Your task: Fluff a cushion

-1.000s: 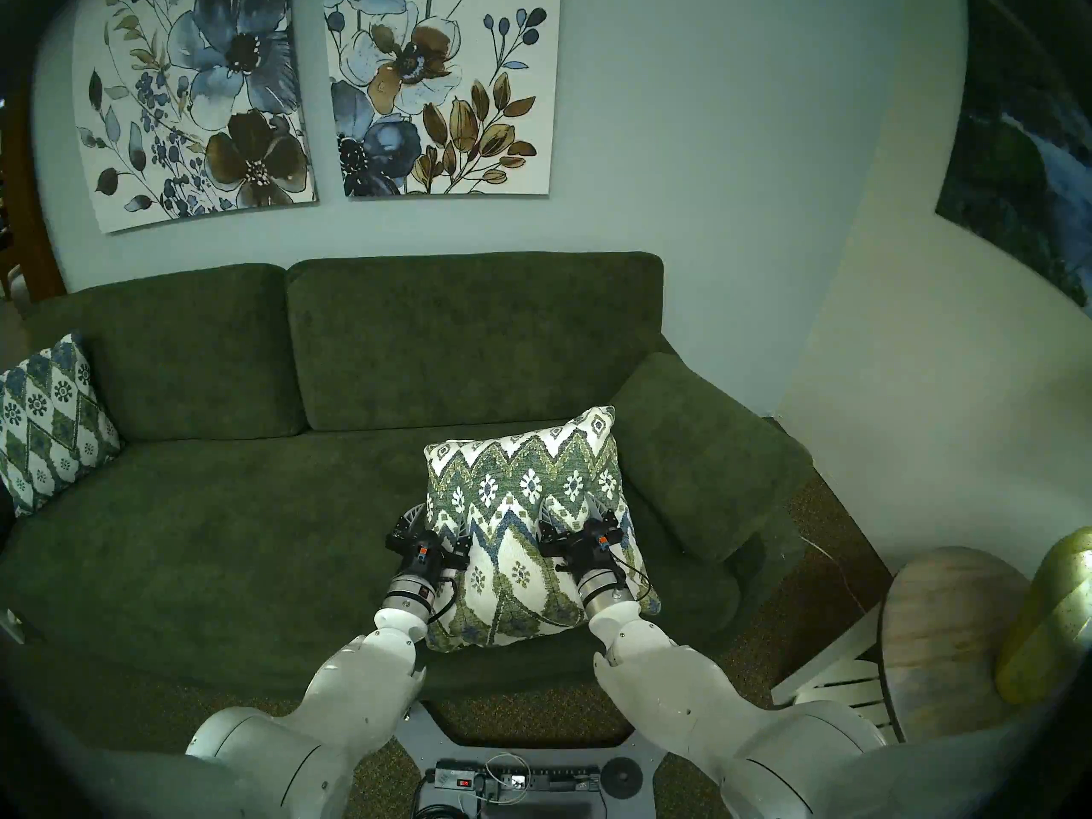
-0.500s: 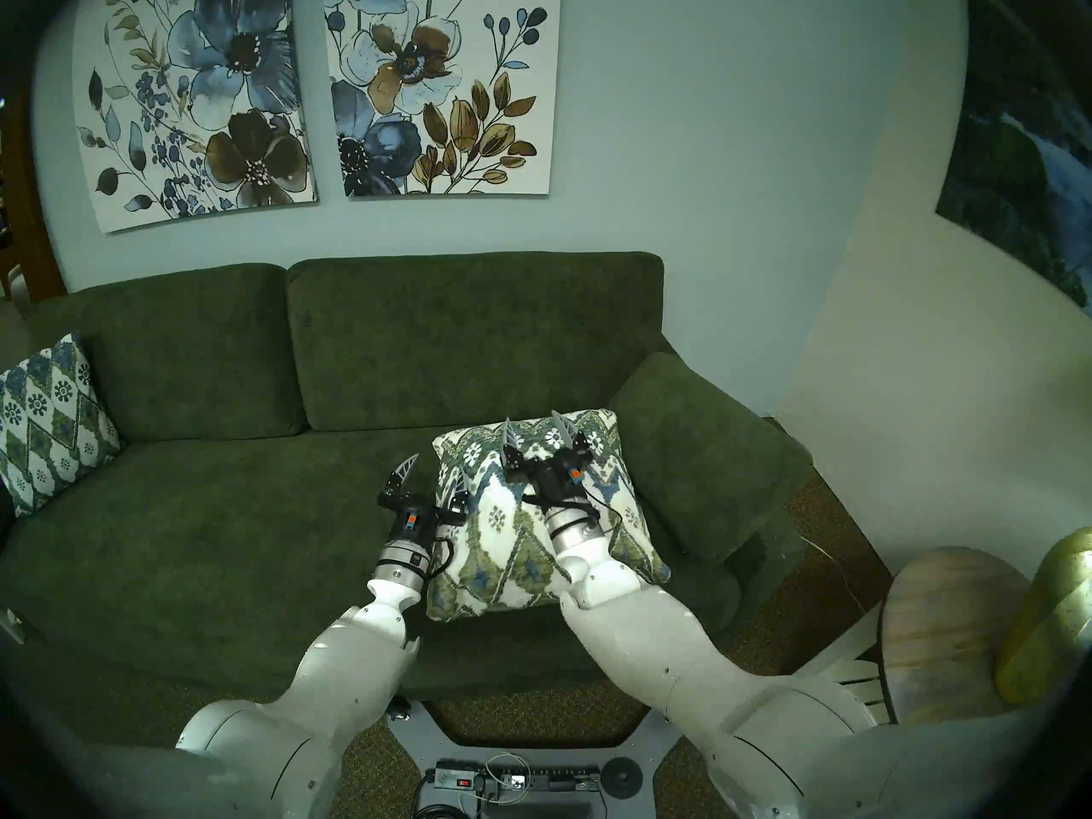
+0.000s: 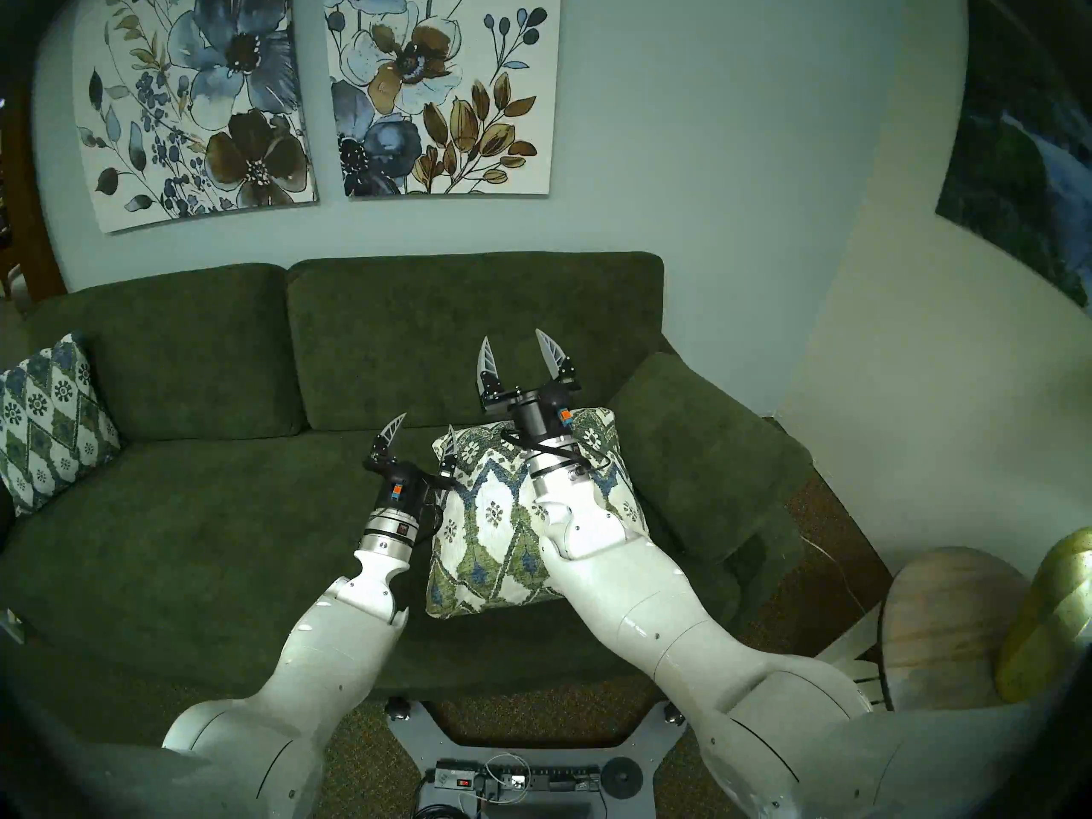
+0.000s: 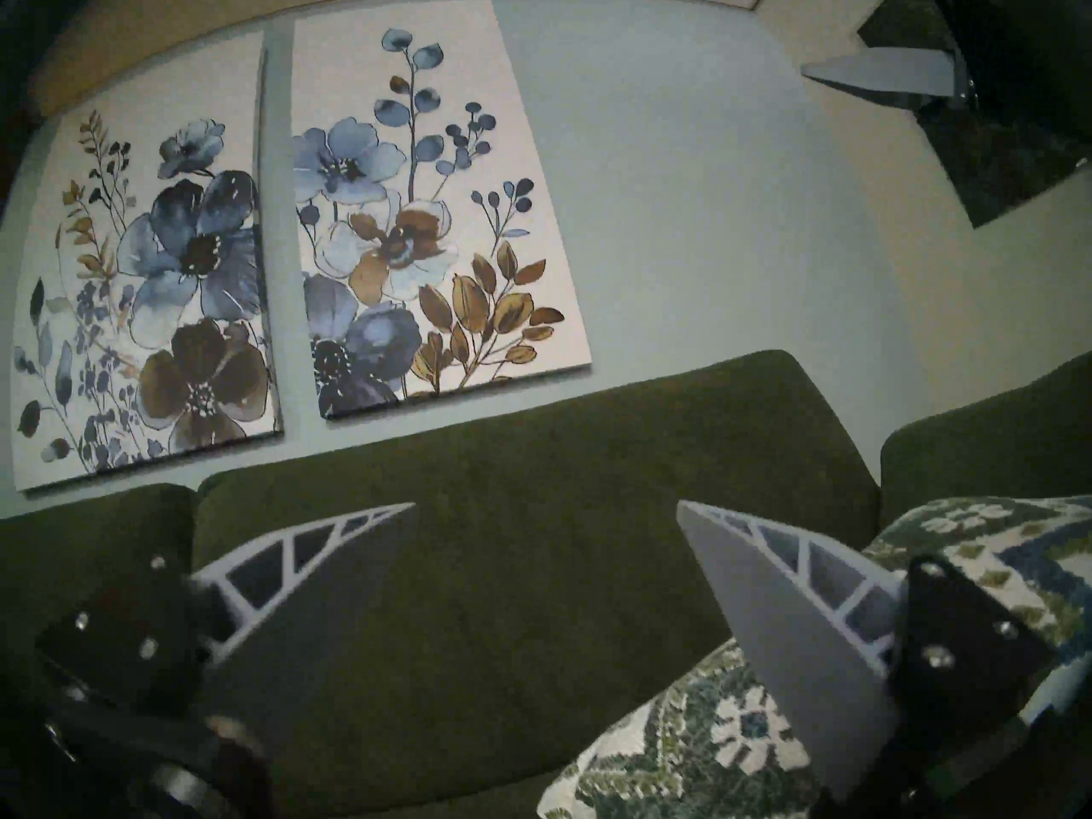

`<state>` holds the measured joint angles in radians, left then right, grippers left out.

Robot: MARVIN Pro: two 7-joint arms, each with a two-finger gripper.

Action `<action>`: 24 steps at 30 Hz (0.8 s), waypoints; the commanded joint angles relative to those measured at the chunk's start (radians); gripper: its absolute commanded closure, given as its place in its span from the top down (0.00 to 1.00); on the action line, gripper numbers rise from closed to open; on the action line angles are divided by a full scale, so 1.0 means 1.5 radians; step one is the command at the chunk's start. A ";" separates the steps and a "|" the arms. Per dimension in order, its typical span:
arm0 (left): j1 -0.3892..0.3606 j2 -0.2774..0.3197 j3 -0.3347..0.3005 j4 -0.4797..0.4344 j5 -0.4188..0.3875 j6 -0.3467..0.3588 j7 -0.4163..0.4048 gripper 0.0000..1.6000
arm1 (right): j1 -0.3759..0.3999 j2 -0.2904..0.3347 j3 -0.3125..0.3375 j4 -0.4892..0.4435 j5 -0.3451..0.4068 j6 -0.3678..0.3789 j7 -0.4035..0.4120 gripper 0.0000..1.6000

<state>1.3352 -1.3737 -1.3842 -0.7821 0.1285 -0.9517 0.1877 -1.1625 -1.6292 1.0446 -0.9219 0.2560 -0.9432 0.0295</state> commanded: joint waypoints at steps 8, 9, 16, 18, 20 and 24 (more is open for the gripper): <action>0.056 0.057 -0.037 -0.092 -0.004 -0.005 0.022 1.00 | 0.038 0.070 0.086 -0.110 0.001 -0.011 -0.027 1.00; 0.060 0.058 -0.039 -0.095 -0.004 -0.005 0.023 1.00 | 0.038 0.074 0.092 -0.115 0.001 -0.011 -0.029 1.00; 0.109 0.071 -0.046 -0.138 -0.003 -0.005 0.030 1.00 | 0.019 0.118 0.143 -0.160 -0.001 -0.011 -0.043 1.00; 0.121 0.075 -0.048 -0.153 -0.002 -0.005 0.032 1.00 | 0.010 0.129 0.155 -0.170 -0.001 -0.011 -0.046 1.00; 0.130 0.078 -0.050 -0.170 -0.001 -0.005 0.035 1.00 | -0.003 0.140 0.164 -0.176 -0.003 -0.011 -0.048 1.00; 0.148 0.089 -0.056 -0.216 0.000 -0.005 0.041 1.00 | -0.034 0.161 0.181 -0.184 -0.003 -0.006 -0.053 1.00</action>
<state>1.5125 -1.2667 -1.4553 -1.0019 0.1260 -0.9541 0.2409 -1.1528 -1.4582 1.2746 -1.1562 0.2546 -0.9599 -0.0408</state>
